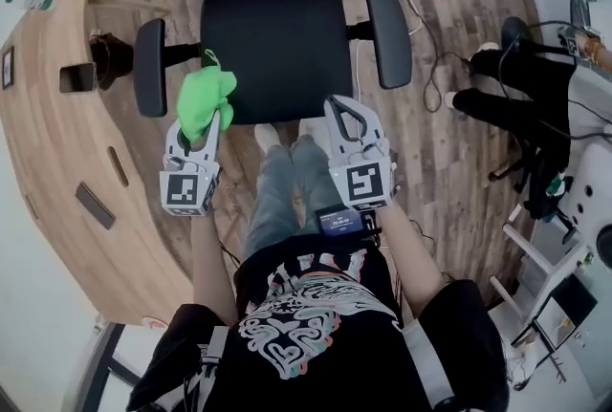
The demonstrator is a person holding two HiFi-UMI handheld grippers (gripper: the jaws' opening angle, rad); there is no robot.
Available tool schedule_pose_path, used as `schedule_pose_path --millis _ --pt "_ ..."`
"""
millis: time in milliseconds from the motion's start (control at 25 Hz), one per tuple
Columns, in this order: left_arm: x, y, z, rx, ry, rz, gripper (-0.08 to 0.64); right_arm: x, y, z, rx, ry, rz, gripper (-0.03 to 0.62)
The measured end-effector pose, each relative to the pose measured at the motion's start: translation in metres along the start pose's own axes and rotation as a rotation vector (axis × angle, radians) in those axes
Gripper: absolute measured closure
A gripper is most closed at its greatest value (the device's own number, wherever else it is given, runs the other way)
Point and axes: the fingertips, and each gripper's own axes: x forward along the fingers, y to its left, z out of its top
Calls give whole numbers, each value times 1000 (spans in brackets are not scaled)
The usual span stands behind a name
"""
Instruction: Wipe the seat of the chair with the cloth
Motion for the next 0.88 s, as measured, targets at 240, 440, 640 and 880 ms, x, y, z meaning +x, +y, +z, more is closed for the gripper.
schedule_pose_path --millis 240,440,640,880 --pt "24 0 -38 -29 38 -8 451 27 -10 -28 33 12 -31 589" --pt "40 7 -63 -35 74 -10 451 44 -6 -50 66 62 7 589" --pt "52 11 -89 -49 98 2 451 62 -1 -79 75 90 23 589" --pt "63 14 -128 -88 147 29 451 74 4 -105 65 111 49 589"
